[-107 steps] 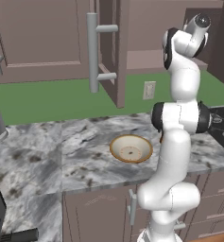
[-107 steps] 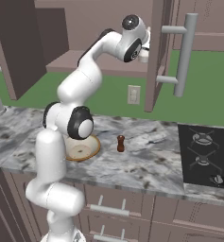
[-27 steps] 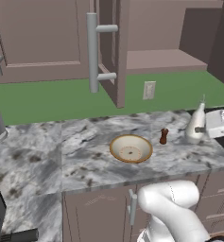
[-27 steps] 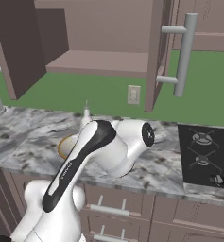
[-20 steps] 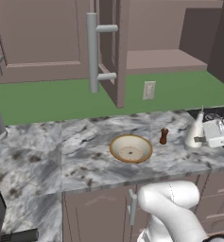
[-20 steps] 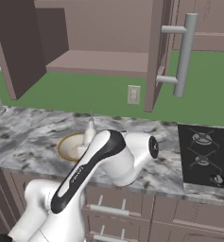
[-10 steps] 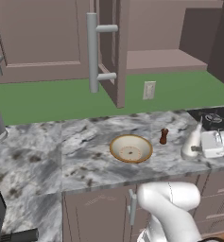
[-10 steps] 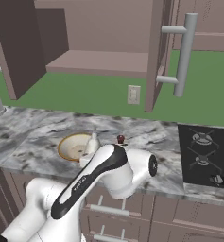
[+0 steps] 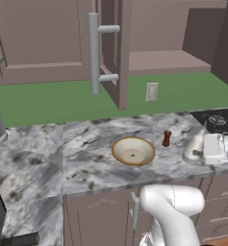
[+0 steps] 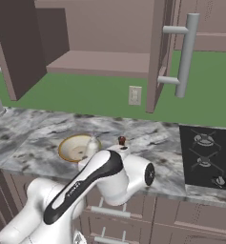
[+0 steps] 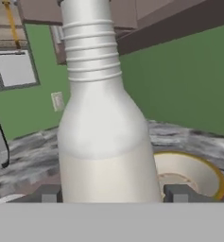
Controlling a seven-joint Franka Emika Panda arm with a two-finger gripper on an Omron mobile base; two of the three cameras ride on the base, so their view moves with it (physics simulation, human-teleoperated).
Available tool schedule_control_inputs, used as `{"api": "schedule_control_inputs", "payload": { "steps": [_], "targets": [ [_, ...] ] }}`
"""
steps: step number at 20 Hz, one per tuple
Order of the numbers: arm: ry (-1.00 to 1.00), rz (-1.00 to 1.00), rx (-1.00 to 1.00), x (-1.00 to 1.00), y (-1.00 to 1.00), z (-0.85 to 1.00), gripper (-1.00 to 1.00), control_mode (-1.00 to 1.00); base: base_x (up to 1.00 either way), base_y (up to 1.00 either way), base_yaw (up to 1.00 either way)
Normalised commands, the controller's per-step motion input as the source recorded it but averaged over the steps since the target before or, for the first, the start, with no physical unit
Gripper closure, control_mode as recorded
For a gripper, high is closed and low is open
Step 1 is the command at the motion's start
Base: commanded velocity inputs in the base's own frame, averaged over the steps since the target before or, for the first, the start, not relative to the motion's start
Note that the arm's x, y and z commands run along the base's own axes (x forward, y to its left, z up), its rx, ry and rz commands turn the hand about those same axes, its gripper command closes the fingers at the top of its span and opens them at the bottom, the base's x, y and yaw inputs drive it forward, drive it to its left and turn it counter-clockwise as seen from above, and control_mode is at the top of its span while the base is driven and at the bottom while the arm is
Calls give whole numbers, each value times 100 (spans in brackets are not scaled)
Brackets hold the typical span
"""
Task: Retrieve the bottle and the shaker from the cabinet and place them next to the mixing bowl on the counter. Then add garlic from the fridge to the mixing bowl.
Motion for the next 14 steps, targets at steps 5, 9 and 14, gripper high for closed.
{"api": "schedule_control_inputs", "payload": {
  "steps": [5, 9, 14],
  "targets": [
    [-1, -2, -11, 23, 0, -6, 100, -100, 0, 0, 0],
    [0, -5, -9, 7, 0, 0, 100, -100, 0, 0, 0],
    [0, -12, -3, 0, 0, 0, 100, -100, 0, 0, 0]
  ]
}}
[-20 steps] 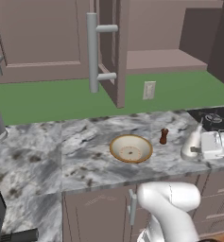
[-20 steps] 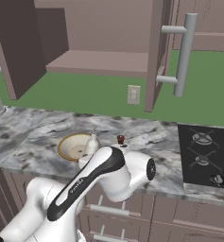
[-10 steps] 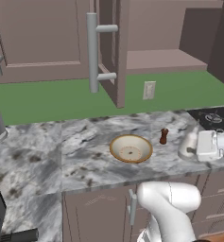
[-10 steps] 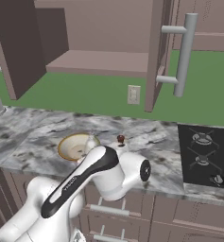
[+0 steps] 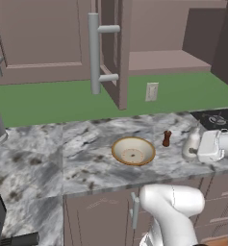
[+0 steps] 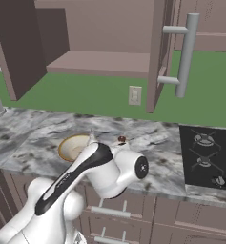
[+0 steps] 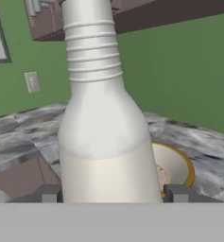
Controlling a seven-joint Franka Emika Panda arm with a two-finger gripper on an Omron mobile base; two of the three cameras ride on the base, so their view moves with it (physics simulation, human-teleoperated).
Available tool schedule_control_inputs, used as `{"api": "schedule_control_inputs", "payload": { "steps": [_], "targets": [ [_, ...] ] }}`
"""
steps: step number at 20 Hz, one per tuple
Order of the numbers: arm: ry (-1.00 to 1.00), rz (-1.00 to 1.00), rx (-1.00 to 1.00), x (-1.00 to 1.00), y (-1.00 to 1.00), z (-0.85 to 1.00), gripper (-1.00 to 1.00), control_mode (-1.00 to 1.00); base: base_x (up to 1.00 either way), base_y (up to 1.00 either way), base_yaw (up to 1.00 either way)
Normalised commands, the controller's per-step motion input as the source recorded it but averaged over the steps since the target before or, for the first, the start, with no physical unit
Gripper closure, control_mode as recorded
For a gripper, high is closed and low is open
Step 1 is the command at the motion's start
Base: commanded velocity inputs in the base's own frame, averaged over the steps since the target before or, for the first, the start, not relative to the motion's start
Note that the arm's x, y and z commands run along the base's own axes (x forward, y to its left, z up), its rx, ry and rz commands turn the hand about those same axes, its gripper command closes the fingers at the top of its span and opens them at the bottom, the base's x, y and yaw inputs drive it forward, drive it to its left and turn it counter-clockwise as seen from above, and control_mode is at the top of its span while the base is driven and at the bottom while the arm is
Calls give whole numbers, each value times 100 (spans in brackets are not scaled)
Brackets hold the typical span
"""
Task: Retrieve the bottle and the shaker from the cabinet and place them next to the mixing bowl on the counter. Then add garlic from the fridge to the mixing bowl.
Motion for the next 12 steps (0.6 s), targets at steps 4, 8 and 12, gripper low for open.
{"api": "schedule_control_inputs", "payload": {
  "steps": [4, 8, 12],
  "targets": [
    [0, -8, 0, 0, 4, -3, 100, -100, 0, 0, 0],
    [0, -1, 0, 0, 14, -25, 100, -100, 0, 0, 0],
    [0, -1, -1, 0, 13, -39, 100, -100, 0, 0, 0]
  ]
}}
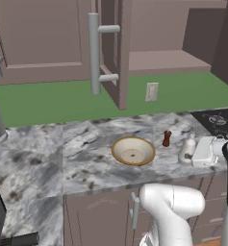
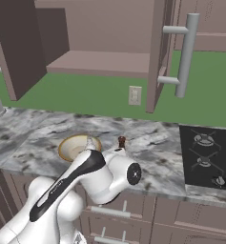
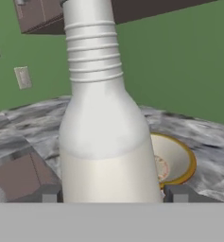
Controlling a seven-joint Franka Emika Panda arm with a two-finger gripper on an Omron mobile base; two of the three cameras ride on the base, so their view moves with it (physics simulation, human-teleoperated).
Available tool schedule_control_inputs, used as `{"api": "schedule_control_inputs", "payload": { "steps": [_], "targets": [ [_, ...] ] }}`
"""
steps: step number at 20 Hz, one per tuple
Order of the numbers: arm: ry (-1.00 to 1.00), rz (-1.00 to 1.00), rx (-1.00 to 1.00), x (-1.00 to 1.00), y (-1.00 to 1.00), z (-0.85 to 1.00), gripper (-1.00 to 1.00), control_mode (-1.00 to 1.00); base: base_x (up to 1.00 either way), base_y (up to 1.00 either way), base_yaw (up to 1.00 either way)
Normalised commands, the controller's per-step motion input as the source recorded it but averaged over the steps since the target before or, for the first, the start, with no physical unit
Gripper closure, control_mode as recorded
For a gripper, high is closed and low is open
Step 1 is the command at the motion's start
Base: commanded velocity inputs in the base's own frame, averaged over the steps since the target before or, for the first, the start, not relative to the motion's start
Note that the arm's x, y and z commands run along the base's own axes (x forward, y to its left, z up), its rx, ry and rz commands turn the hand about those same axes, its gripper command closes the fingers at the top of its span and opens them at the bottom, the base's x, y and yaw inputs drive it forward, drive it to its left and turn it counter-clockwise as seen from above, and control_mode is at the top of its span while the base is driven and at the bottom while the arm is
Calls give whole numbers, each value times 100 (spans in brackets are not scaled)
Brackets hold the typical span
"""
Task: Retrieve the bottle and the shaker from the cabinet and place them next to the mixing bowl on the counter. Then add garlic from the fridge to the mixing bowl.
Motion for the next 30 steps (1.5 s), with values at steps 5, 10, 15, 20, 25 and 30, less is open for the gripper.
{"api": "schedule_control_inputs", "payload": {
  "steps": [5, 10, 15, 20, 25, 30],
  "targets": [
    [0, -2, -1, 0, 5, -32, 100, -100, 0, 0, 0],
    [0, -2, 0, 2, 0, -7, 100, -100, 0, 0, 0],
    [0, -1, 0, 26, 0, 0, 100, -100, 0, 0, 0],
    [0, 0, 0, 30, 0, 0, 100, -100, 0, 0, 0],
    [0, 0, 0, 22, -11, 0, 100, -100, 0, 0, 0],
    [0, 0, 0, 22, -21, 0, 100, -100, 0, 0, 0]
  ]
}}
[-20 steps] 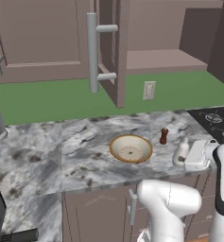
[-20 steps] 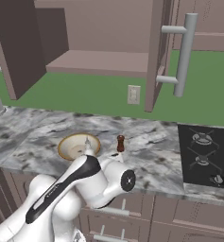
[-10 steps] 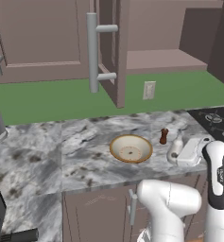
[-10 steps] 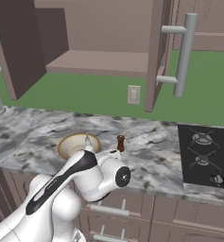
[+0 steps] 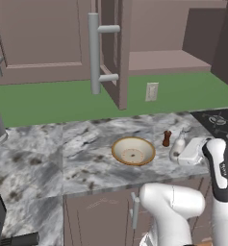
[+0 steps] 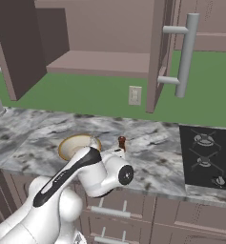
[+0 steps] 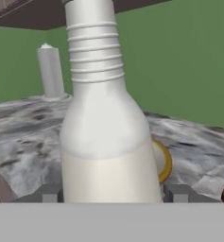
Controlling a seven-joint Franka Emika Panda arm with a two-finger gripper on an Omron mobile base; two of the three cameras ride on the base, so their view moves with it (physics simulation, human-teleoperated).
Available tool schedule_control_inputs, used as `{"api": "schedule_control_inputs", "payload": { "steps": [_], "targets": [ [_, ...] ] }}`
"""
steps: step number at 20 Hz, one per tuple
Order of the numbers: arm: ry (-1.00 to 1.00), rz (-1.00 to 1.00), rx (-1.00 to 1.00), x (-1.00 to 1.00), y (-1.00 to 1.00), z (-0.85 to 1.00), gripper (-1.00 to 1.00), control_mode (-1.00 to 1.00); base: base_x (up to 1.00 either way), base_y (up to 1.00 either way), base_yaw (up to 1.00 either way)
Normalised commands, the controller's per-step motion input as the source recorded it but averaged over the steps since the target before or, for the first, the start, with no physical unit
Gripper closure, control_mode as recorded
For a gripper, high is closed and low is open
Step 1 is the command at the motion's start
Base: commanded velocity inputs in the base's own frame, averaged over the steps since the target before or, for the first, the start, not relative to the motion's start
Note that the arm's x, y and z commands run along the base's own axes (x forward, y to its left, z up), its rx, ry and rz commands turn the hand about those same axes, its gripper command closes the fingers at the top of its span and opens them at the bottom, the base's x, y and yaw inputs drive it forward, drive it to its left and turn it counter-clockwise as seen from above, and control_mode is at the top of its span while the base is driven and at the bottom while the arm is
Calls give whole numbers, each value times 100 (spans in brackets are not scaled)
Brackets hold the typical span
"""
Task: Retrieve the bottle and the shaker from the cabinet and place them next to the mixing bowl on the counter. Then add garlic from the fridge to the mixing bowl.
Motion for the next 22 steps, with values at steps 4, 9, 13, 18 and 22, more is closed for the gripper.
{"api": "schedule_control_inputs", "payload": {
  "steps": [4, 9, 13, 18, 22],
  "targets": [
    [0, 0, 0, 21, -18, 0, 100, -100, 0, 0, 0],
    [0, 0, 0, 12, -6, -2, 100, -100, 0, 0, 0],
    [0, 0, 0, 2, 0, -17, 100, -100, 0, 0, 0],
    [0, 0, 0, 3, 0, -21, 100, -100, 0, 0, 0],
    [0, 0, -1, 6, 0, -21, 100, -100, 0, 0, 0]
  ]
}}
